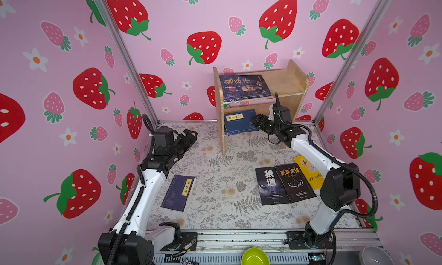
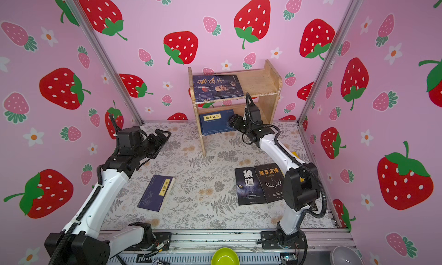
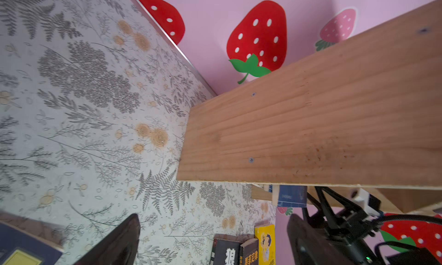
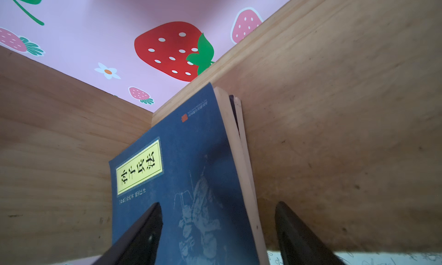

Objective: Stacking books/files
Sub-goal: Place the book on the bookshelf, then move the book to the bookshelf.

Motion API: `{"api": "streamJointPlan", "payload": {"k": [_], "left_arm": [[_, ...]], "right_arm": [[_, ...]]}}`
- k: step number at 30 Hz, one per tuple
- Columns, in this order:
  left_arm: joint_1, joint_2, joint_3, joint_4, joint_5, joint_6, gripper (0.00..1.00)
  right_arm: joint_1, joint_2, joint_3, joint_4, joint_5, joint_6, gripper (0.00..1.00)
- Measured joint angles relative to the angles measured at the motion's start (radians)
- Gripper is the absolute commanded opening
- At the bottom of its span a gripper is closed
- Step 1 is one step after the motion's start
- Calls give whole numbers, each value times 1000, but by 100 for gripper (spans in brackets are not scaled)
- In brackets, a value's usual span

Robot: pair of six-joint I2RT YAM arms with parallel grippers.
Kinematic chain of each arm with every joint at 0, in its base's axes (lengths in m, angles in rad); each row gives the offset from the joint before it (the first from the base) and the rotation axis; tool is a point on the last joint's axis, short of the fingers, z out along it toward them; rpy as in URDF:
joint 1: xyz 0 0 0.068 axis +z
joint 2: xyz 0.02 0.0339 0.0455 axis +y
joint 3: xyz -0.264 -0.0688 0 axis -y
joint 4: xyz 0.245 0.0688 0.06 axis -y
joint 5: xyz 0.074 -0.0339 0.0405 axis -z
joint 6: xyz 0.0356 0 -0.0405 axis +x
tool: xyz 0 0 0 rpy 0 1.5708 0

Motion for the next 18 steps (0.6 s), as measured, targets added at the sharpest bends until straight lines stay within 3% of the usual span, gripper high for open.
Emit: {"api": "streamJointPlan", "payload": {"k": [7,18], "left_arm": [[95,21,-51,-90,3,38,96],[102,61,-59,-80,30,48,95]], "right_arm": [[16,16,71,-24,4,-45,76],[35,41,85,-51,54,-80,74]]}}
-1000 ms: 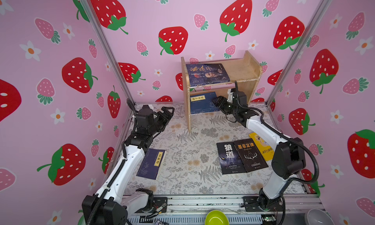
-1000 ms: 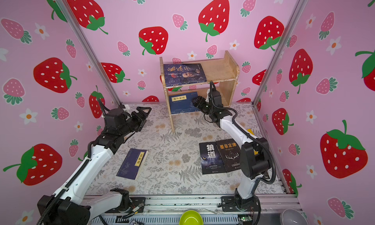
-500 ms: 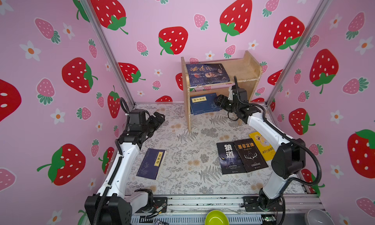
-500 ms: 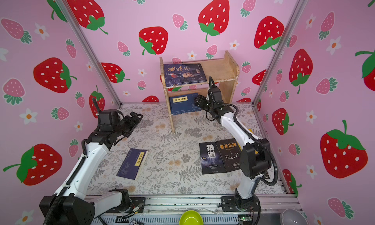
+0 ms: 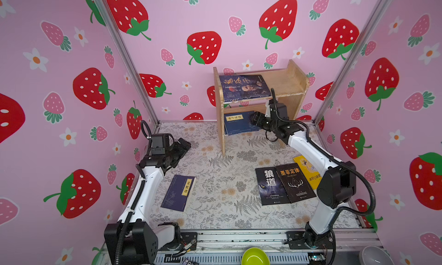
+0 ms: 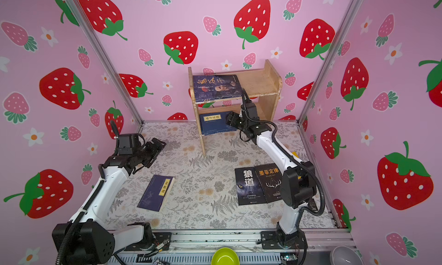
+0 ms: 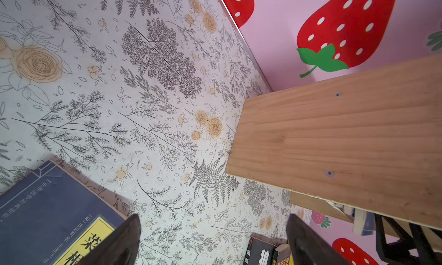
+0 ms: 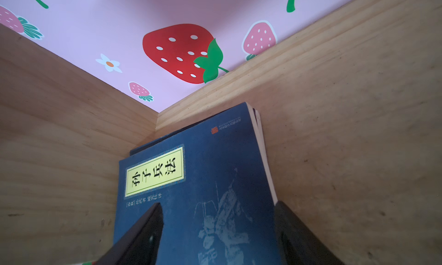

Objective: Stacking books/files
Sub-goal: Move the book to the bookshelf.

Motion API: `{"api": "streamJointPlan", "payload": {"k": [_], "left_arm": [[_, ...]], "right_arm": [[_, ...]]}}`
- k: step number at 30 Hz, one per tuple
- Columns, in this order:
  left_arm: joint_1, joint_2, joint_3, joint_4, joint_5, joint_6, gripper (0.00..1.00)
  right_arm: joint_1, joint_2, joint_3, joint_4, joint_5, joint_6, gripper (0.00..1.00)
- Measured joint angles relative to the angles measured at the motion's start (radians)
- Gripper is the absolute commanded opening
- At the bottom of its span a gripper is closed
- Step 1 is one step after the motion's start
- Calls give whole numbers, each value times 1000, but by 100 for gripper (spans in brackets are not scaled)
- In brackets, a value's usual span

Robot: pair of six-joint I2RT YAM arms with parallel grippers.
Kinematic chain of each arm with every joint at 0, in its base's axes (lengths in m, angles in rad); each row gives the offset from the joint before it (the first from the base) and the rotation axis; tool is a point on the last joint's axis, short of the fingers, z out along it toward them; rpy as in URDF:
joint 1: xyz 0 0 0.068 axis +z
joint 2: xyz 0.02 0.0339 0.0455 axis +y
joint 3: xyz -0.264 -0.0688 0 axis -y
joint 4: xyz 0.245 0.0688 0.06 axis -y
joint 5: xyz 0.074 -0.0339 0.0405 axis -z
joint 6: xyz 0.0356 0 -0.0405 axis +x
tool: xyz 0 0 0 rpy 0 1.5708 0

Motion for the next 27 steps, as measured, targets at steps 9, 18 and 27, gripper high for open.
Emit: {"api": "streamJointPlan", "payload": {"k": [9,18,27], "left_arm": [[0,46,0,28,34,-6,94],[-1,52,-4,76,79,-18,92],[-169,98,37,158,193,198,98]], "right_arm": [[0,-27,-57,-47,27,-17,72],[1,-101,-165,10,3,47,63],[16,-101,-165,32,3,58,63]]}}
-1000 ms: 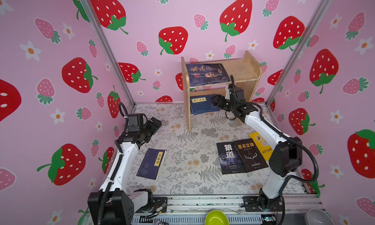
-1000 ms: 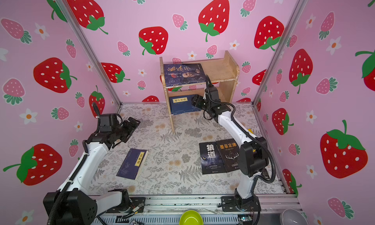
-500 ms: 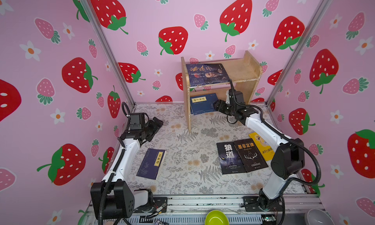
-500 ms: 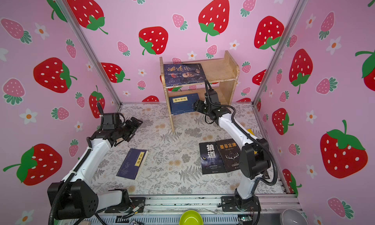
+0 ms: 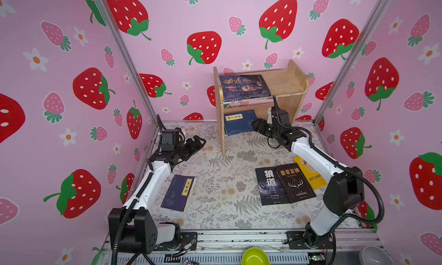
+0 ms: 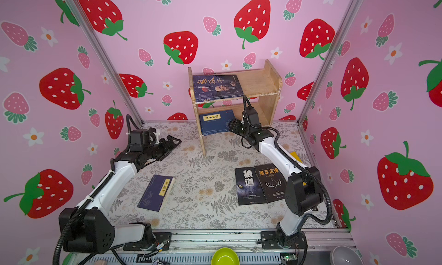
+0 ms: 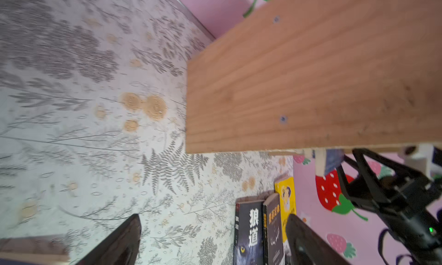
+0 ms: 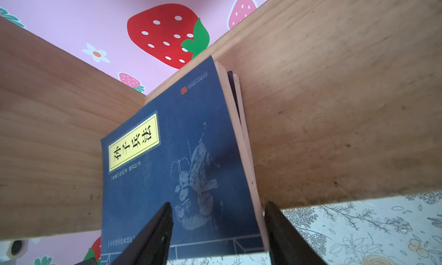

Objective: Stacking books/files
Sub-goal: Move the book to the bookshelf.

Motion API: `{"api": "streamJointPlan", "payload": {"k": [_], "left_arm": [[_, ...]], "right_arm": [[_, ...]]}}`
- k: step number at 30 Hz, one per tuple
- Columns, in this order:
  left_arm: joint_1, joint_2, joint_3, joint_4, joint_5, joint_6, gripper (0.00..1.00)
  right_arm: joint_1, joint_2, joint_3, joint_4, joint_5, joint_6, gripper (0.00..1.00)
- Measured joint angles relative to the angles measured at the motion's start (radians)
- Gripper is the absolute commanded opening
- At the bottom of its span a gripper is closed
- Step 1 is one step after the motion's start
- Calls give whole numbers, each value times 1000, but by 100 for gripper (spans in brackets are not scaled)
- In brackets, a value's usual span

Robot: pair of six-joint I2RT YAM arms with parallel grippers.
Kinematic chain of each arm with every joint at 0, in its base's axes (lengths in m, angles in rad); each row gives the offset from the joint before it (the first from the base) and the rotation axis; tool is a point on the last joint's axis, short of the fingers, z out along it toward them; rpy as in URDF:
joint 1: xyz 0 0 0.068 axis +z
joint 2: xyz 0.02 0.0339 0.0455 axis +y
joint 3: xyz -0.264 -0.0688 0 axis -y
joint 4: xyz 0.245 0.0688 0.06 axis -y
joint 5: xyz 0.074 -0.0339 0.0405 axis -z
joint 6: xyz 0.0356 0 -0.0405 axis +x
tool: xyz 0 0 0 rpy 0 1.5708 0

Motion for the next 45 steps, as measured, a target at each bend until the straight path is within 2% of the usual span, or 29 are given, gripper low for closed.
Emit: {"api": "streamJointPlan", "payload": {"k": [4,13,19,30,39,45], "left_arm": [[-90,47,71,20,11,123,100],[-158,153,192,17,-56,323,98],[-206,204,247,3,-101,398,96],[-249,281,281,15,-214,429,89],[-253,308,292,61,-290,375,78],[-261,321,293,77,-328,341,75]], "right_arm": [[12,0,0,-1,7,0,64],[17,0,1,-1,19,0,66],[19,0,4,-2,22,0,67],[24,2,19,-12,35,0,67],[26,17,43,-17,43,0,67],[27,29,57,-17,46,0,68]]}}
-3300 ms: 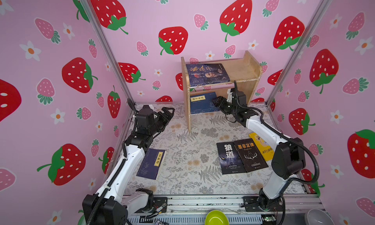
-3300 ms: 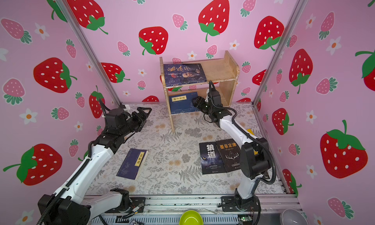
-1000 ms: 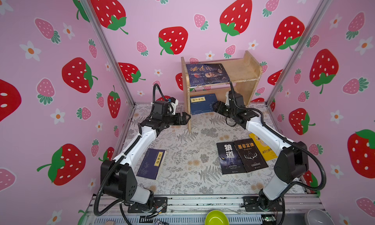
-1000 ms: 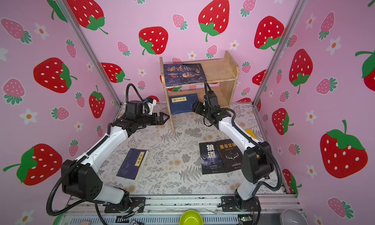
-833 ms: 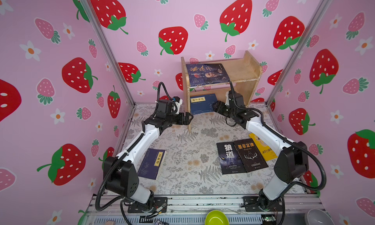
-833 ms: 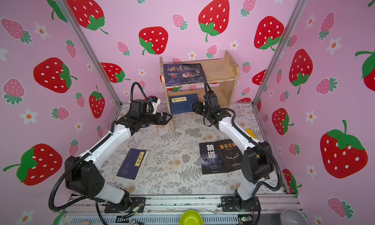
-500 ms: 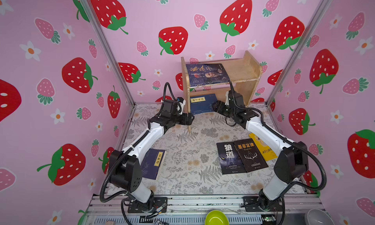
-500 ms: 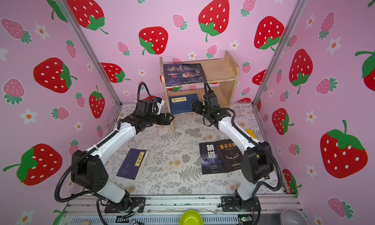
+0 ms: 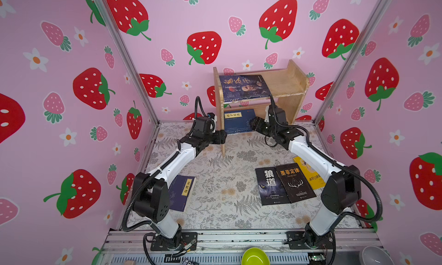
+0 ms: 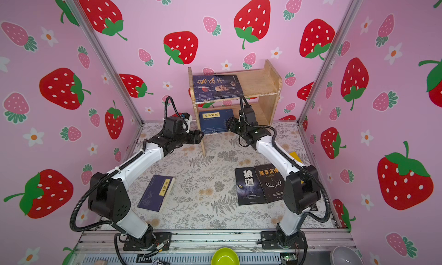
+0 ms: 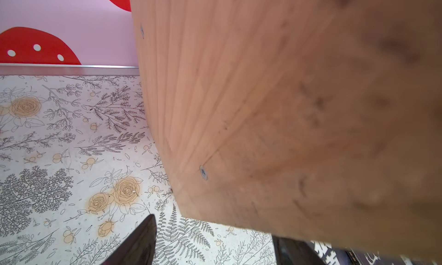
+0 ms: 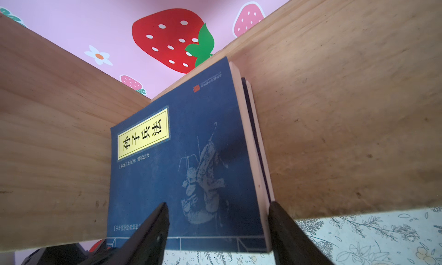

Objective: Stacking books/files
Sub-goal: Move the book to the bookshelf, then rotate the book at the bottom-left of the table.

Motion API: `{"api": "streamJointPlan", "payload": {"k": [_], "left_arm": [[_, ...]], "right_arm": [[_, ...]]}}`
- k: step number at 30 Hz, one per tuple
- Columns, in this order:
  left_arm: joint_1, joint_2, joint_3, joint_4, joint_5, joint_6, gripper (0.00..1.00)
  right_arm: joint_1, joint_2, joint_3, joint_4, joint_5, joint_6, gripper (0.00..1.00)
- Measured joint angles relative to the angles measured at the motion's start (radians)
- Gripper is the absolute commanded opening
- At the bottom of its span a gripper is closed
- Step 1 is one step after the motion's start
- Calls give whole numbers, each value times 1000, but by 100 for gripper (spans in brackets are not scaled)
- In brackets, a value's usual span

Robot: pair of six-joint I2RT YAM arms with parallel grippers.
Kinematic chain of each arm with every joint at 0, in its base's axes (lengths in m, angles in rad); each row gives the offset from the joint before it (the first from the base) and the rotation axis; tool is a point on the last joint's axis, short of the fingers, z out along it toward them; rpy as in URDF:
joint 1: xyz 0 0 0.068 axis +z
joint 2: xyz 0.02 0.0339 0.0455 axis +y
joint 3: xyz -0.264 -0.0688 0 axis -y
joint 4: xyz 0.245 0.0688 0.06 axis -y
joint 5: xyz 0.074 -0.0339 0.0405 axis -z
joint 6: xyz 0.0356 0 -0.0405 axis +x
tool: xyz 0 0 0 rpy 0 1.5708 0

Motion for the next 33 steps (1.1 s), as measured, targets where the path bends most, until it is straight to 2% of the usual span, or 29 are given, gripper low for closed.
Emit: {"api": "streamJointPlan", "payload": {"k": [10,15,19,22,27,33], "left_arm": [[-12,-29,-9,-3,-28,-33,84],[-11,-163,-53,-51,-87,-35,94],[27,-272,-98,-137,-163,-66,99],[123,-314,-149,-212,-212,-144,99],[386,-311,-309,-310,-217,-318,99],[541,-265,-425,-336,-182,-423,99]], "right_arm": [[2,6,17,-3,1,-10,74],[8,3,16,-7,16,-31,78],[11,-50,-23,-10,32,-41,80],[12,-138,-104,-8,33,-37,82],[21,-280,-275,2,31,-1,91],[80,-312,-435,8,16,47,94]]}}
